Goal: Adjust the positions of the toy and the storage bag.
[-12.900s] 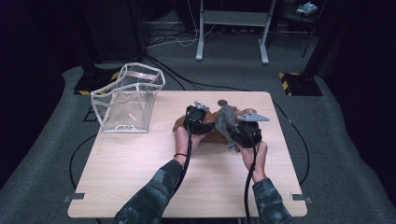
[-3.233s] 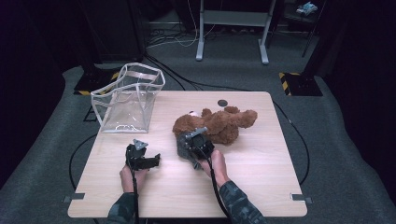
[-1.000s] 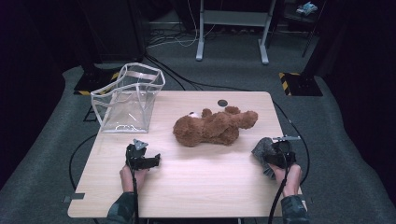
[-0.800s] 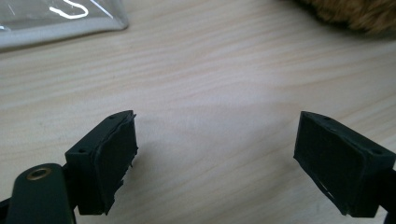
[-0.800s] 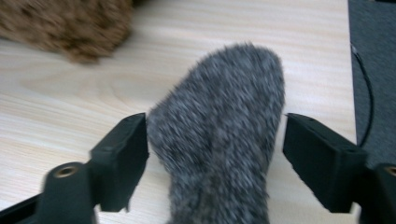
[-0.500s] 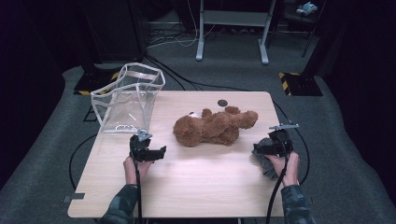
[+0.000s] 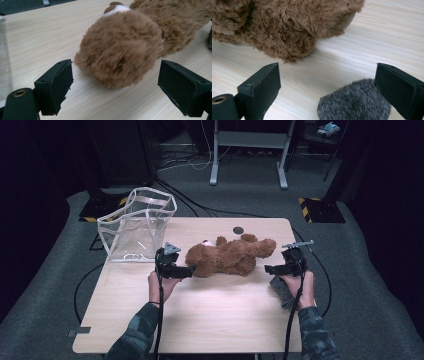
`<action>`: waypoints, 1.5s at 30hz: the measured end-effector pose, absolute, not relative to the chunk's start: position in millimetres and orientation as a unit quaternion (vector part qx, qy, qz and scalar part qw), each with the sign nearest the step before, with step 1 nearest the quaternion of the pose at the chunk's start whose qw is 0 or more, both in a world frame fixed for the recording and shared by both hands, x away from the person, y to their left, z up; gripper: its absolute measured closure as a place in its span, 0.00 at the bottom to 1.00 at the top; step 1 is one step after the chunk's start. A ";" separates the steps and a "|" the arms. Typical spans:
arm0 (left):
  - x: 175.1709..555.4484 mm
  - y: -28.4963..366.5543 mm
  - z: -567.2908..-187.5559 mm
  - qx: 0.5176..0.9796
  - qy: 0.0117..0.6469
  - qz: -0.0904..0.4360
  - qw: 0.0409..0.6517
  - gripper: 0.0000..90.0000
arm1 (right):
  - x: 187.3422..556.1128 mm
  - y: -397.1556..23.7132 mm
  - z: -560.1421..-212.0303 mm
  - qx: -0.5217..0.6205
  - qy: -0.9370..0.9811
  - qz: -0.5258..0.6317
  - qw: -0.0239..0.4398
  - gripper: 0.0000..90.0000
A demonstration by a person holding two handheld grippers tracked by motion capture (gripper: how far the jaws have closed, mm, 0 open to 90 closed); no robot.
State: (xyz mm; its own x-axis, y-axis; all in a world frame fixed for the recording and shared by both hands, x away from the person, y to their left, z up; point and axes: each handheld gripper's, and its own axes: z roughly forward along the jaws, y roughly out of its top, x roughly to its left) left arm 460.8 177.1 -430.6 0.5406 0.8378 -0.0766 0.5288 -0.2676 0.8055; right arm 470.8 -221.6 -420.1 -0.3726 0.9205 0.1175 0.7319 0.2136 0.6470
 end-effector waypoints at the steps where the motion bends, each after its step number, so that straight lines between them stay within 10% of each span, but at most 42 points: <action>1: 463.7 173.8 -429.1 0.780 0.436 0.188 0.408 0.16 | 473.3 -220.9 -419.0 0.539 0.767 0.318 0.142 0.05; 17: 481.3 161.6 -437.2 0.791 0.439 0.186 0.383 0.39 | 528.0 -213.2 -400.9 0.529 0.772 0.339 0.095 0.05; 30: 482.6 158.0 -439.2 0.810 0.419 0.191 0.363 0.85 | 537.1 -209.0 -408.2 0.532 0.775 0.324 0.106 0.73; 45: 501.9 164.5 -408.4 0.799 0.402 0.238 0.379 0.93 | 508.9 -197.0 -374.1 0.496 0.766 0.365 0.186 0.82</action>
State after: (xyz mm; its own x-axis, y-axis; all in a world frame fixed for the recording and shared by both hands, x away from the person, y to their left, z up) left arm 501.9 164.5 -408.4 0.5626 0.8232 0.0762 0.4622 -0.3896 0.7966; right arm 508.9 -197.0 -374.1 -0.4383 0.8955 0.0774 0.6241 0.2412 0.7432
